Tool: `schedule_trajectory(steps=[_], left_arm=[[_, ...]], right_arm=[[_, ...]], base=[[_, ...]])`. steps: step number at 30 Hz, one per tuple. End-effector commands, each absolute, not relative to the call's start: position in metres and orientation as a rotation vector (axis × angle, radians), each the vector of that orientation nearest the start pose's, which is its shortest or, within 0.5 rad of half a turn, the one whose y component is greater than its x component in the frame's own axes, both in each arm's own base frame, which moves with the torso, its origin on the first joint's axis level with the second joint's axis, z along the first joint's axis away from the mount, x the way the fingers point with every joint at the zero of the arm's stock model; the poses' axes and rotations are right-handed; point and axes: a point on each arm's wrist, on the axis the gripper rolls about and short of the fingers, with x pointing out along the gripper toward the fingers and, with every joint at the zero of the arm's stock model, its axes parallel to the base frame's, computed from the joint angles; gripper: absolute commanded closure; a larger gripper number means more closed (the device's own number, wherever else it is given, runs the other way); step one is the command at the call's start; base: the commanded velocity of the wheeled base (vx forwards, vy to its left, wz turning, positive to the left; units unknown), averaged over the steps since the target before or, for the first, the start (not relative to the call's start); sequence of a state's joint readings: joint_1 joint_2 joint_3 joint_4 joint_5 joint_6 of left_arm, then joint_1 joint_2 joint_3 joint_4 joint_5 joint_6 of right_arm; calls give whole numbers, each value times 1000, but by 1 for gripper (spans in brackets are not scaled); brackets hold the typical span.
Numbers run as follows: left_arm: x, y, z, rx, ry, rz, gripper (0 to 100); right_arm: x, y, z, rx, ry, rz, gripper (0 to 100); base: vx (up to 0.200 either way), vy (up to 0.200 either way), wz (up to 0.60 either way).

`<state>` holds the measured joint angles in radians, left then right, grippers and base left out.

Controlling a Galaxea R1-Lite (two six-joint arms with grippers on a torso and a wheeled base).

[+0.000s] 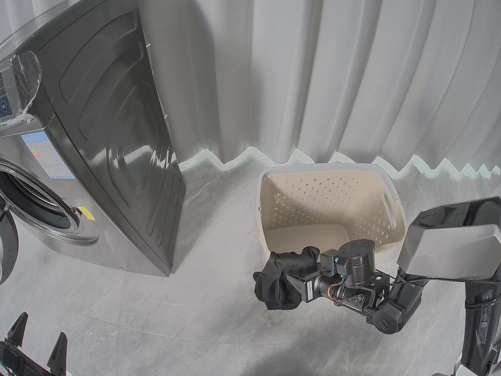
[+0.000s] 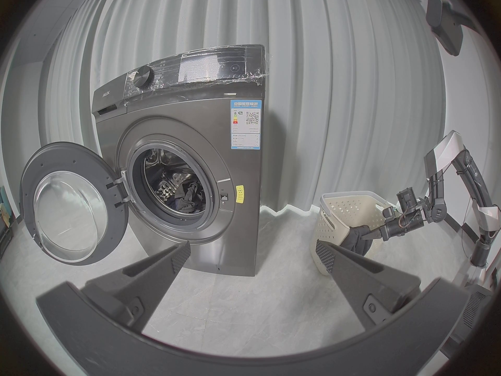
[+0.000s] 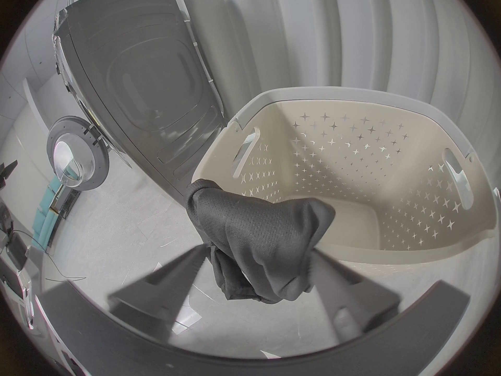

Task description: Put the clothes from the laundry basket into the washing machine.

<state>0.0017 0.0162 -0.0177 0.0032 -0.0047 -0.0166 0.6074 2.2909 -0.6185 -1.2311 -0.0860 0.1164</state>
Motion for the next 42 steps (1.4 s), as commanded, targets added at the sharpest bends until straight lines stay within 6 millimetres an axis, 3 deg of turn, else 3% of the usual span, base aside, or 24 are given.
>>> schedule_trajectory(steps=[1, 9, 18, 26, 32, 42], left_arm=[[-23, 0, 76, -15, 2, -3, 0], [-23, 0, 76, -17, 2, -3, 0], [-23, 0, 76, -17, 2, -3, 0], [-23, 0, 76, -17, 2, -3, 0], [-23, 0, 76, -14, 2, -3, 0], [-23, 0, 76, -20, 2, -3, 0]], right_arm=[[287, 197, 2, -37, 442, 488, 100], [277, 196, 26, -16, 375, 499, 100], [248, 175, 62, 3, 325, 492, 100], [211, 158, 131, 89, 121, 532, 100], [181, 131, 180, 153, -64, 529, 100], [171, 93, 215, 86, -211, 396, 100]], base=[[0, 0, 0], [0, 0, 0], [0, 0, 0], [0, 0, 0], [0, 0, 0], [0, 0, 0]])
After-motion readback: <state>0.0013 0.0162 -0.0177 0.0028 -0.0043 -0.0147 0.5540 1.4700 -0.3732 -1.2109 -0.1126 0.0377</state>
